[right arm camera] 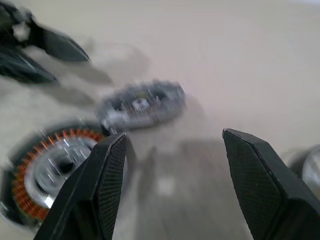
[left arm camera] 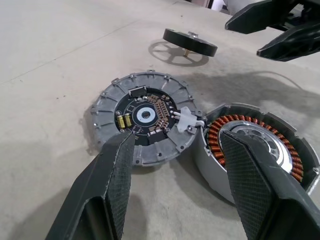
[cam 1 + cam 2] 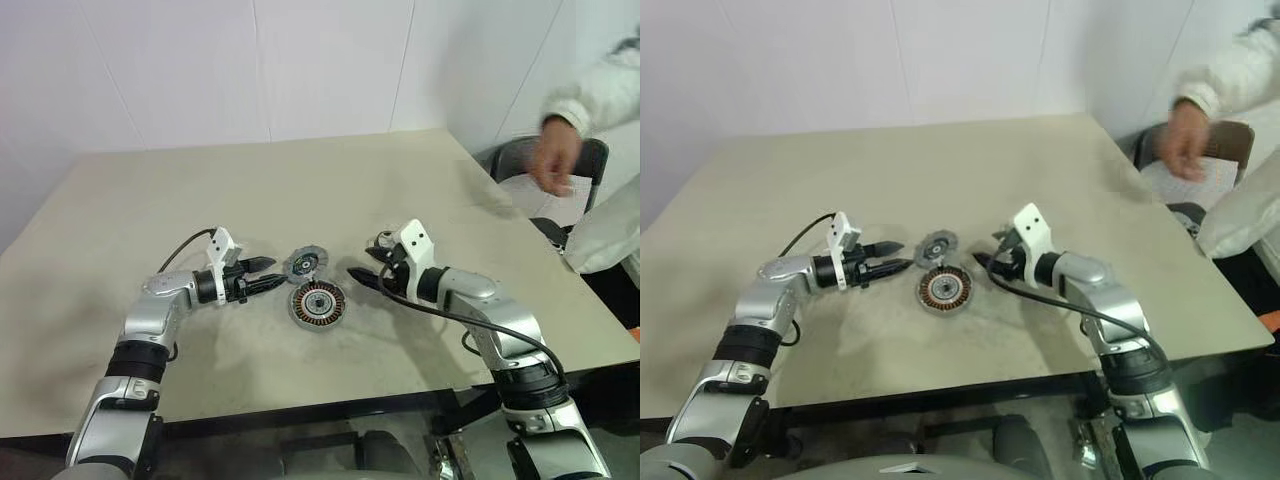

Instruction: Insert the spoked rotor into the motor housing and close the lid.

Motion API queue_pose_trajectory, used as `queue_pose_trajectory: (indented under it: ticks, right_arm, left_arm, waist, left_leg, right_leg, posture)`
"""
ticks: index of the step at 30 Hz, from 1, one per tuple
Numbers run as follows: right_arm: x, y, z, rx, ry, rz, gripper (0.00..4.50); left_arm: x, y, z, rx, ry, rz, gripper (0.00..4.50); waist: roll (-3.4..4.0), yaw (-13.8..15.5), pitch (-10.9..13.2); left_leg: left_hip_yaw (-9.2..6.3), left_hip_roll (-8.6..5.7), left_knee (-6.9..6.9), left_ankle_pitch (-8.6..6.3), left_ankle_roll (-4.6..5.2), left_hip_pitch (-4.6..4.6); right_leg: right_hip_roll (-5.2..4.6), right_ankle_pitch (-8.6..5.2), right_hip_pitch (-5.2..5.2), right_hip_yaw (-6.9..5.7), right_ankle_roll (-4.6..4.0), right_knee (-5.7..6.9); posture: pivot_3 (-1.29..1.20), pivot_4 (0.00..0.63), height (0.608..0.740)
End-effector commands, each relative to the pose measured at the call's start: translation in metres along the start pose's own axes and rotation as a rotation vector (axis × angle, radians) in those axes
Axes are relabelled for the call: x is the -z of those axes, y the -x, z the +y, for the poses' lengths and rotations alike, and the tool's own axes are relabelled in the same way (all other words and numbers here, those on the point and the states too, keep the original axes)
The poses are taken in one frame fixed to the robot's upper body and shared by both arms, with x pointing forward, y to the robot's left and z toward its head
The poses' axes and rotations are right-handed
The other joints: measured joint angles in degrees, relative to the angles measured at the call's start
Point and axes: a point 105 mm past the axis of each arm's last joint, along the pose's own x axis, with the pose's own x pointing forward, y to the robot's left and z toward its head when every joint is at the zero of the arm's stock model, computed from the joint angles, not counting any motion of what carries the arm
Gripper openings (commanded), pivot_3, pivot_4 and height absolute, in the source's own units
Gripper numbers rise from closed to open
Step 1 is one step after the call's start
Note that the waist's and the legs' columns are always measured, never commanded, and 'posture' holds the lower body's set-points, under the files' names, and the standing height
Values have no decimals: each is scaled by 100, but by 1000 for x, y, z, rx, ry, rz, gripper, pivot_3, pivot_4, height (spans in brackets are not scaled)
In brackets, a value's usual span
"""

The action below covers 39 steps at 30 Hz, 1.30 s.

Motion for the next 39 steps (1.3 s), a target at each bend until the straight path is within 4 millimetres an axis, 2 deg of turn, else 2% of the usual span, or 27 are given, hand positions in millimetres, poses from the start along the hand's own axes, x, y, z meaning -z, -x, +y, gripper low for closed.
queue_pose_trajectory:
  ticks: [1,4,6,10,18,22,28,39]
  right_arm:
    - [-39,-4,19,-93,50,-115,2641]
    - [-31,-7,26,-145,34,-65,1608]
    - [-24,-6,31,-180,28,-26,987]
    - [-14,-3,29,-190,41,26,987]
    - [10,37,18,-178,26,126,987]
    - [13,41,11,-139,23,132,987]
    - [15,42,12,-129,22,132,987]
    - [12,44,9,-99,28,120,987]
  left_arm:
    - [-34,6,7,-41,-48,-91,2922]
    - [-48,14,13,-68,-21,-131,2922]
    - [-49,19,16,-82,-25,-123,2922]
    - [-45,30,21,-103,-40,-95,2922]
    - [-36,56,31,-165,-43,-54,2922]
    - [-35,50,28,-154,-44,-53,2922]
    - [-40,36,22,-119,-56,-69,2922]
    - [-39,39,26,-121,-61,-61,2922]
  waist:
    - [0,1,0]
    - [0,17,0]
    - [0,12,0]
    - [0,8,1]
    - [-2,15,2]
    - [-3,15,3]
    - [-4,17,3]
    - [-5,18,4]
  left_leg:
    - [0,0,0,0,0,0]
    - [-1,0,-1,0,0,-1]
    - [-1,0,0,0,0,-3]
    - [0,0,-3,0,0,-3]
    - [1,0,-3,0,0,-7]
    - [2,0,7,0,0,-5]
    - [2,0,9,0,0,-6]
    - [2,0,9,0,0,-6]
  right_leg:
    - [0,1,-1,0,0,1]
    - [0,2,0,-1,0,-1]
    - [-2,2,1,-1,0,-3]
    - [-2,2,-3,-1,-1,-4]
    - [-2,-1,-6,-1,2,-4]
    - [-2,-19,-2,0,4,0]
    - [-1,-15,0,0,7,0]
    - [-1,-15,-1,0,6,-1]
  posture:
    - [0,0,740]
    - [0,0,740]
    - [0,0,740]
    - [0,0,740]
    - [0,0,740]
    - [0,0,740]
    - [0,0,740]
    - [0,0,740]
